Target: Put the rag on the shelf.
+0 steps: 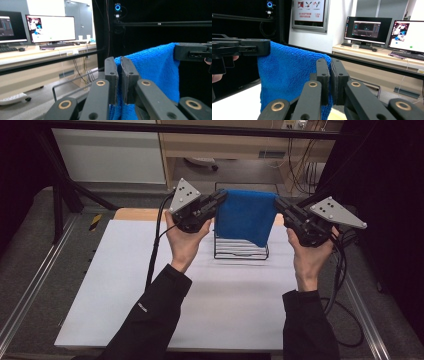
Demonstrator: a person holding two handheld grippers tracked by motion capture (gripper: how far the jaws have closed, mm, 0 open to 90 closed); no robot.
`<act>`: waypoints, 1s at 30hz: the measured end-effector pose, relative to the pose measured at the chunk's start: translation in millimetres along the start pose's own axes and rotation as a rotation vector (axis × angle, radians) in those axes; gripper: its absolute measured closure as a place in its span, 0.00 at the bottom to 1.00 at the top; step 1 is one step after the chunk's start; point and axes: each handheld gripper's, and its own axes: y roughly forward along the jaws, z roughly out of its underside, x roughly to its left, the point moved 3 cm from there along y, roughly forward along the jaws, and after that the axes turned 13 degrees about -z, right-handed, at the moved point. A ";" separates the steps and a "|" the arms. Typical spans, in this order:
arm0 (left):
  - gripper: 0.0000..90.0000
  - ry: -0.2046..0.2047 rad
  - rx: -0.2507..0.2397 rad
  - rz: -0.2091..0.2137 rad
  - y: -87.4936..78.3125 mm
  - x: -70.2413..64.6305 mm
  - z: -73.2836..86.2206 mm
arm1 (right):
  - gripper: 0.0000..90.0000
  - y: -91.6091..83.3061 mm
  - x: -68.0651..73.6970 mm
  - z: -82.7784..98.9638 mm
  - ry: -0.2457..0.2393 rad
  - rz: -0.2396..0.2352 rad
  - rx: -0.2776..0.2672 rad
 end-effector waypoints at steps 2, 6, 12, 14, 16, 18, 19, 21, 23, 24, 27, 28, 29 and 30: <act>0.94 -0.002 -0.003 -0.002 3.0 0.7 -4.4 | 0.96 1.4 -2.4 -3.3 -0.003 0.002 -0.004; 0.94 0.008 -0.011 -0.009 9.3 0.5 -11.8 | 0.96 4.1 -8.4 -10.1 -0.012 0.013 -0.015; 0.94 0.000 -0.019 -0.009 17.9 1.5 -21.9 | 0.96 6.4 -17.1 -20.4 -0.026 0.011 -0.020; 0.94 0.001 -0.019 -0.011 20.9 1.2 -25.1 | 0.96 7.4 -20.1 -24.2 -0.030 0.014 -0.018; 0.94 0.008 -0.023 -0.014 23.1 0.4 -28.7 | 0.96 8.5 -22.9 -28.2 -0.035 0.021 -0.016; 0.94 -0.004 -0.031 -0.011 24.9 0.9 -32.5 | 0.96 9.5 -25.9 -32.2 -0.041 0.025 -0.017; 0.94 -0.011 -0.034 -0.011 26.3 1.2 -34.1 | 0.96 10.1 -27.6 -34.0 -0.045 0.026 -0.017; 0.94 -0.015 -0.034 -0.016 29.1 1.7 -36.6 | 0.96 11.9 -30.5 -37.2 -0.049 0.031 -0.019; 0.94 -0.008 -0.032 -0.021 32.0 1.7 -38.2 | 0.96 13.7 -33.1 -39.5 -0.056 0.037 -0.022; 0.94 -0.007 -0.034 -0.024 33.3 1.8 -38.9 | 0.96 14.6 -34.4 -40.1 -0.056 0.038 -0.025; 0.94 -0.016 -0.039 -0.024 37.8 3.3 -41.1 | 0.96 17.5 -39.0 -41.7 -0.054 0.042 -0.027; 0.94 -0.012 -0.040 -0.025 40.0 4.5 -42.5 | 0.96 18.2 -40.3 -42.4 -0.058 0.042 -0.026; 0.94 -0.013 -0.042 -0.028 41.8 5.1 -43.7 | 0.96 19.8 -42.3 -43.7 -0.058 0.043 -0.025; 0.94 -0.018 -0.044 -0.026 43.3 5.9 -44.9 | 0.96 21.2 -43.9 -44.8 -0.059 0.045 -0.024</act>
